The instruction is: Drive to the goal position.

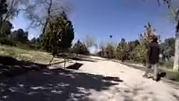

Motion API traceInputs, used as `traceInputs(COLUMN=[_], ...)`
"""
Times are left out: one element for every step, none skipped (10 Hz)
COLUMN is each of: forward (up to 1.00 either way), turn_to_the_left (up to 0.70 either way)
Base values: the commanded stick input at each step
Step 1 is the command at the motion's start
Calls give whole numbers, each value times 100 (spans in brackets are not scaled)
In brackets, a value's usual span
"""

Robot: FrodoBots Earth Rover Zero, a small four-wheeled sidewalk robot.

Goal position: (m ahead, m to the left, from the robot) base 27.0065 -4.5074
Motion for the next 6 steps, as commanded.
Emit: traceInputs(forward=[85, 85, 85, 85, 85, 85], turn_to_the_left=[0, 0, 0, -15, -33, -34])
